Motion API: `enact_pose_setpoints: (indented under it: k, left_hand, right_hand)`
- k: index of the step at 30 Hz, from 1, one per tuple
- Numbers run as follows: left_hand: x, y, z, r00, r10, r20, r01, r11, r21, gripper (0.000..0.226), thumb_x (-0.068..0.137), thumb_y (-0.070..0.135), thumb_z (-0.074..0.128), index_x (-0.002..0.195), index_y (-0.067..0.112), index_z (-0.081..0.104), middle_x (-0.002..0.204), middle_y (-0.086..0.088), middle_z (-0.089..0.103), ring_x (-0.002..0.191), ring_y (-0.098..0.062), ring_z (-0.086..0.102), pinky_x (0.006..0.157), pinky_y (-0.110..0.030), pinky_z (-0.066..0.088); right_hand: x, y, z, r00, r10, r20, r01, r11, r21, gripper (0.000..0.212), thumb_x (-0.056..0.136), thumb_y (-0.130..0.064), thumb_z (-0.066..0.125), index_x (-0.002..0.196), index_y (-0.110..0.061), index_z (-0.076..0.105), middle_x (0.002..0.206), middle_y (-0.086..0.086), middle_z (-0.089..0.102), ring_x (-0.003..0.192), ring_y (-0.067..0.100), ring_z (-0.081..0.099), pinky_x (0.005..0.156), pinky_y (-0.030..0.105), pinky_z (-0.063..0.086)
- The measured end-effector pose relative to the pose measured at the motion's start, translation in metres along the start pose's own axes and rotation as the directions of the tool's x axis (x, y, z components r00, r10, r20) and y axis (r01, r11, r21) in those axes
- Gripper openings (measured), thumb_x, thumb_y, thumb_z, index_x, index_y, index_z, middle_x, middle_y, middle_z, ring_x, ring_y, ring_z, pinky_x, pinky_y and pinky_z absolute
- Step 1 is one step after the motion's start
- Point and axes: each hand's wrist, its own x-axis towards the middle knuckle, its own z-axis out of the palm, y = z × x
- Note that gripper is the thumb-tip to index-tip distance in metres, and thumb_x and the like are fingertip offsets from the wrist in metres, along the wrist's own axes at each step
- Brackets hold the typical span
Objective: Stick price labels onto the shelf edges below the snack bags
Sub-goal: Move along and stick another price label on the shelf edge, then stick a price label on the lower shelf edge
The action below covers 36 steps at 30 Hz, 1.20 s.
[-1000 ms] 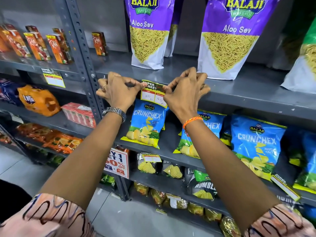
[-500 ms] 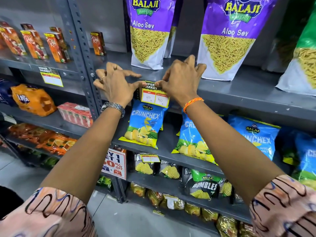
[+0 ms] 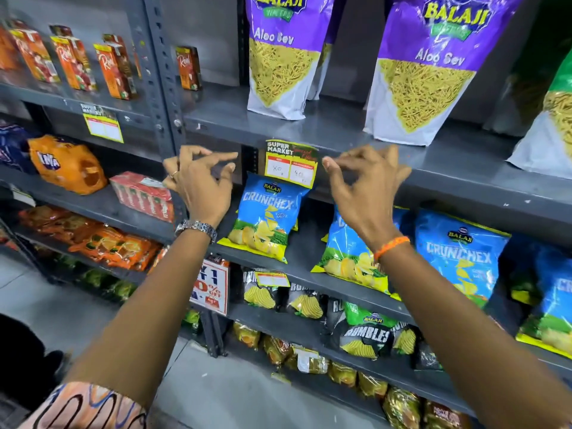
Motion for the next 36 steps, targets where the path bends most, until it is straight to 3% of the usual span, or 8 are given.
enact_pose_setpoints:
  k: [6, 8, 11, 14, 18, 23, 30, 36]
  left_hand:
    - [-0.067, -0.073, 0.041, 0.94, -0.153, 0.306, 0.19, 0.978, -0.092, 0.026, 0.079, 0.044, 0.064, 0.102, 0.049, 0.075, 0.095, 0.008, 0.073, 0.097, -0.02, 0.068, 0.09, -0.05, 0.055]
    - [-0.091, -0.107, 0.07, 0.857, -0.25, 0.449, 0.31, 0.949, -0.063, 0.035, 0.076, 0.045, 0.063, 0.105, 0.035, 0.078, 0.089, 0.005, 0.075, 0.089, -0.021, 0.072, 0.085, -0.046, 0.06]
    - [-0.121, -0.116, 0.085, 0.698, -0.388, 0.603, 0.479, 0.878, 0.01, 0.054, 0.075, 0.055, 0.067, 0.113, 0.018, 0.075, 0.1, -0.005, 0.077, 0.102, -0.026, 0.072, 0.093, -0.04, 0.057]
    - [-0.145, -0.13, 0.102, 0.573, -0.434, 0.695, 0.478, 0.866, 0.145, 0.052, 0.087, 0.051, 0.072, 0.119, 0.011, 0.07, 0.1, -0.003, 0.071, 0.108, -0.028, 0.067, 0.097, -0.046, 0.052]
    - [-0.175, -0.172, 0.142, 0.454, -0.461, 0.762, 0.566, 0.81, 0.152, 0.082, 0.065, 0.069, 0.066, 0.122, 0.009, 0.067, 0.119, -0.014, 0.07, 0.112, -0.032, 0.066, 0.098, -0.051, 0.052]
    - [-0.179, -0.157, 0.143, 0.54, -0.4, 0.74, 0.583, 0.812, 0.014, 0.035, 0.091, 0.026, 0.076, 0.117, 0.004, 0.073, 0.116, -0.02, 0.074, 0.099, -0.021, 0.064, 0.093, -0.042, 0.055]
    - [-0.185, -0.166, 0.155, 0.683, -0.451, 0.575, 0.546, 0.838, 0.008, 0.026, 0.068, 0.065, 0.057, 0.066, 0.041, 0.068, 0.085, 0.001, 0.079, 0.087, -0.022, 0.073, 0.086, -0.038, 0.057]
    - [-0.18, -0.167, 0.159, 0.755, -0.426, 0.499, 0.381, 0.904, 0.194, 0.016, 0.081, 0.059, 0.074, 0.081, 0.043, 0.075, 0.107, 0.006, 0.072, 0.112, -0.027, 0.057, 0.082, -0.028, 0.024]
  right_hand:
    - [-0.096, 0.022, 0.046, 0.989, 0.13, 0.074, -0.132, 0.991, 0.026, 0.024, 0.092, -0.046, 0.068, 0.079, -0.03, 0.079, 0.088, -0.013, 0.068, 0.093, 0.022, 0.047, 0.079, 0.035, 0.019]
    - [-0.121, 0.031, 0.069, 0.972, 0.131, 0.194, -0.13, 0.991, -0.015, 0.022, 0.092, -0.046, 0.068, 0.08, -0.03, 0.079, 0.091, -0.012, 0.068, 0.096, 0.024, 0.048, 0.08, 0.036, 0.02]
    - [-0.151, 0.049, 0.107, 0.903, 0.161, 0.399, -0.108, 0.982, -0.153, 0.016, 0.087, -0.047, 0.071, 0.09, -0.033, 0.08, 0.1, -0.01, 0.067, 0.104, 0.029, 0.051, 0.083, 0.043, 0.028]
    - [-0.178, 0.068, 0.143, 0.779, 0.236, 0.58, -0.079, 0.956, -0.284, 0.028, 0.082, -0.048, 0.074, 0.105, -0.032, 0.078, 0.113, -0.006, 0.063, 0.113, 0.032, 0.048, 0.089, 0.047, 0.029]
    - [-0.203, 0.079, 0.171, 0.687, 0.281, 0.67, -0.073, 0.944, -0.321, 0.026, 0.082, -0.046, 0.074, 0.103, -0.031, 0.078, 0.12, -0.006, 0.06, 0.117, 0.033, 0.045, 0.097, 0.054, 0.03]
    - [-0.2, 0.085, 0.184, 0.765, 0.25, 0.593, -0.11, 0.959, -0.261, 0.027, 0.08, -0.053, 0.076, 0.101, -0.035, 0.079, 0.114, -0.008, 0.061, 0.114, 0.031, 0.046, 0.092, 0.048, 0.027]
    - [-0.188, 0.079, 0.19, 0.798, 0.224, 0.56, -0.074, 0.957, -0.279, 0.016, 0.081, -0.048, 0.073, 0.088, -0.036, 0.08, 0.104, -0.009, 0.058, 0.109, 0.03, 0.047, 0.088, 0.045, 0.027]
    - [-0.203, 0.073, 0.193, 0.768, 0.377, 0.517, -0.15, 0.892, -0.427, 0.015, 0.077, -0.037, 0.071, 0.082, -0.027, 0.081, 0.102, -0.004, 0.058, 0.105, 0.031, 0.047, 0.09, 0.046, 0.029]
